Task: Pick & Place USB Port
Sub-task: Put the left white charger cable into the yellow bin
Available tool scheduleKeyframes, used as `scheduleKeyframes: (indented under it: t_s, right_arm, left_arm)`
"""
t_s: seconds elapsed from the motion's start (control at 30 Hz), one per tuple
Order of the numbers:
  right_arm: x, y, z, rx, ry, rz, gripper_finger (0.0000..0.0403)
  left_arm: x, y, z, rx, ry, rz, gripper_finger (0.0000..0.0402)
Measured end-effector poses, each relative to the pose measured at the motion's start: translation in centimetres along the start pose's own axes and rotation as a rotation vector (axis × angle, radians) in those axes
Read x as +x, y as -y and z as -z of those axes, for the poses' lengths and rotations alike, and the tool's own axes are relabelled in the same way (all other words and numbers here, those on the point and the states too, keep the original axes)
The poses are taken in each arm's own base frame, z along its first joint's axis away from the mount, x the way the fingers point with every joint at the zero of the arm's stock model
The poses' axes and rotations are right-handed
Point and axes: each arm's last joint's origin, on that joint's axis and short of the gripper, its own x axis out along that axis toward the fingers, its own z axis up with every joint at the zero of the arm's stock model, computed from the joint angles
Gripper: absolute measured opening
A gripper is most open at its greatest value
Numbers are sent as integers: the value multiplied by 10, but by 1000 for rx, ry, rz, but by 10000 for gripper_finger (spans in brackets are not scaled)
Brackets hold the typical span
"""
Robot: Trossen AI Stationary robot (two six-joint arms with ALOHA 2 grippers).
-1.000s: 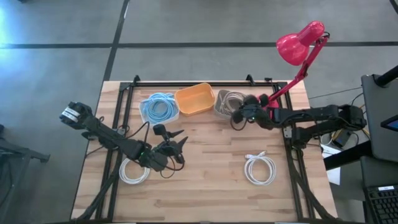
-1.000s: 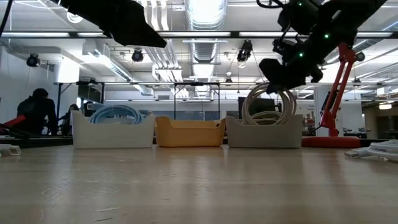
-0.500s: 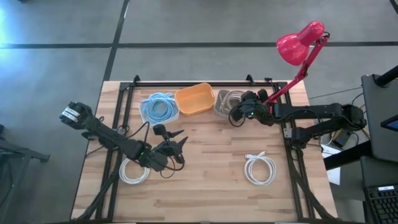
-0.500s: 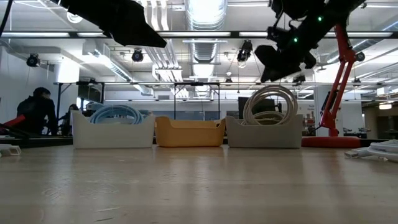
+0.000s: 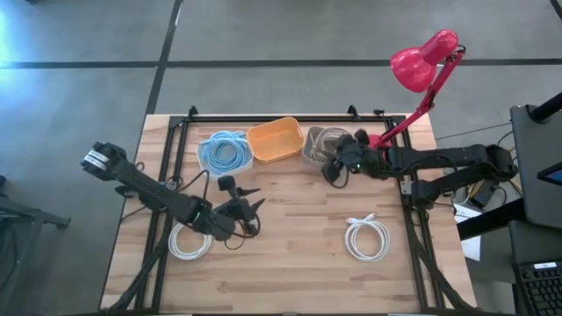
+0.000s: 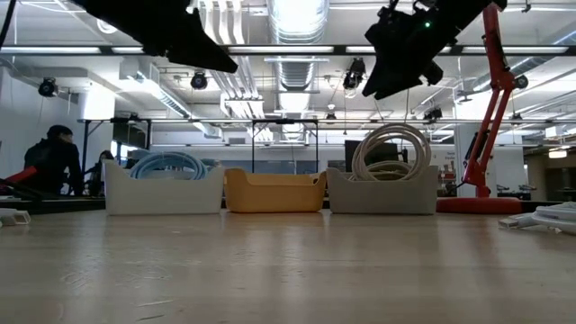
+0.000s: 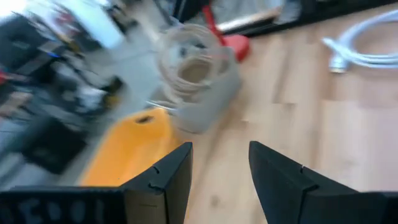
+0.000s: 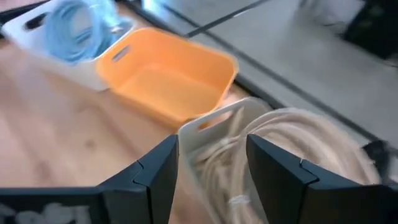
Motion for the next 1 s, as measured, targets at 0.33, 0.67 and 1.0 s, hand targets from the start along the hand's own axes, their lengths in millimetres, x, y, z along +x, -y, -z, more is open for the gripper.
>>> scheduleKeyframes:
  t_s: [0.33, 0.67, 1.0]
  right_arm:
    - [-18, -29, 36, 100, -61, -127, 178]
    - [-18, -44, 58, 119, -107, -155, 174]
    - [-4, -53, 69, 19, -136, -131, 169]
  left_arm:
    - [-30, -27, 10, 60, -278, 491, 172]
    - [-54, -50, 75, 128, -982, 550, 170]
    - [-59, -53, 143, 74, -1286, 513, 169]
